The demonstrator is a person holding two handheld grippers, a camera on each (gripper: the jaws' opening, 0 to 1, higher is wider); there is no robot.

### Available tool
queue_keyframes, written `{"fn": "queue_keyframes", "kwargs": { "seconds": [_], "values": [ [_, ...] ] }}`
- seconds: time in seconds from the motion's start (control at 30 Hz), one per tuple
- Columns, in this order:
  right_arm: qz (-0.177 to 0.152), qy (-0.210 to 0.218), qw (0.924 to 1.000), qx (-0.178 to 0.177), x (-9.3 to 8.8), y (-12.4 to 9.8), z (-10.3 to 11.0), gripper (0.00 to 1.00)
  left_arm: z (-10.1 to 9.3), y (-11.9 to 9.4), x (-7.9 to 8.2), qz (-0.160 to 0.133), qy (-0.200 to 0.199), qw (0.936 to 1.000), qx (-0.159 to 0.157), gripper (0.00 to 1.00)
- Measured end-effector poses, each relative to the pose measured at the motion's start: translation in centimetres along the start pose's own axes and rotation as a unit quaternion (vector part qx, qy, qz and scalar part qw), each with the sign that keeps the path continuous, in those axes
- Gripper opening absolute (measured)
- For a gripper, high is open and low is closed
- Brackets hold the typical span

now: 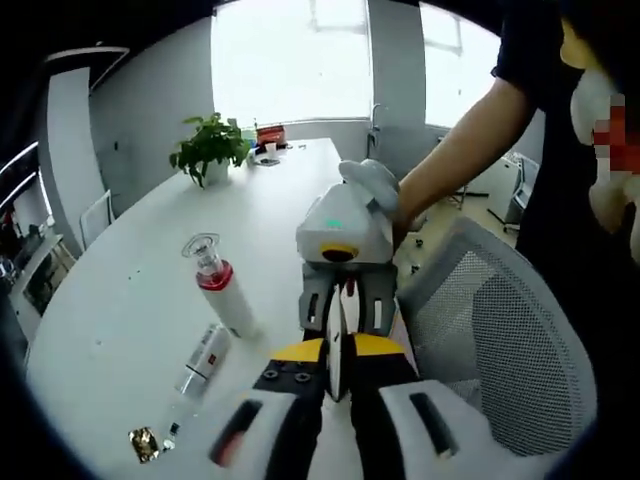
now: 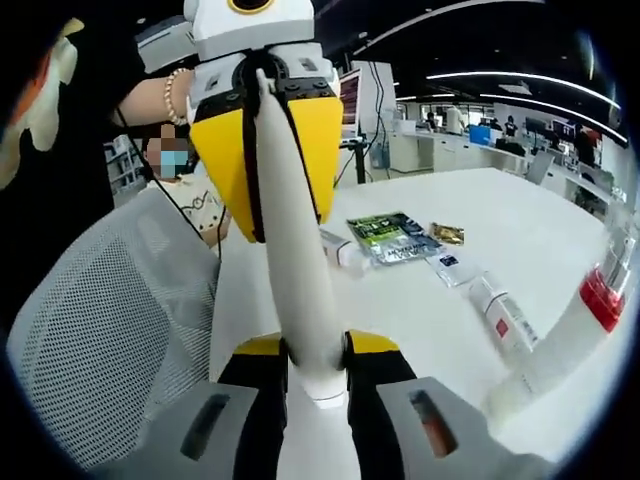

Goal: Arrange the skincare products in the storage area until every visible bottle or jar stands upright without overlapping.

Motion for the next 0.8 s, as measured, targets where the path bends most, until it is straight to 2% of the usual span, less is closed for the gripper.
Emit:
{"fn": "queue_keyframes", "kwargs": {
  "seconds": [0.1,0.2,0.47,0.57,0.8],
  "values": [
    [-0.006,0.003,1.0000,0.001,-0.1,0.0,-0.2,0.21,0.0,0.1,0.3,-0.004,0.020,0.9998,0.008,0.14],
    [-0.009,0.004,1.0000,0.001,-0.3,0.0,-0.4,0.21,0.2,0.4,-0.1,-0.006,0.018,0.9998,0.005,0.15],
    [-0.013,0.002,0.9999,0.000,-0.3,0.0,-0.1,0.22,-0.6,1.7,-1.2,0.031,0.034,0.9989,0.007,0.19],
    [-0.016,0.013,0.9998,-0.002,-0.4,-0.1,0.0,0.23,-1.4,1.9,-1.2,0.050,0.056,0.9969,0.021,0.20],
    [-0.017,0.039,0.9989,-0.021,-1.3,0.0,0.2,0.24,-1.2,2.1,-1.5,0.045,0.058,0.9969,0.029,0.20]
  ]
}}
Point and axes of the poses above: the point that each gripper's makers call its tool centre point, and the gripper's own axes: y roughly forward along the fingers, z roughly to its left, x roughly out of its top, the point moved 8 cm from there along -y, roughly backward along the fingers, and after that the axes turned 13 degrees about z, right-handed, at the moved point
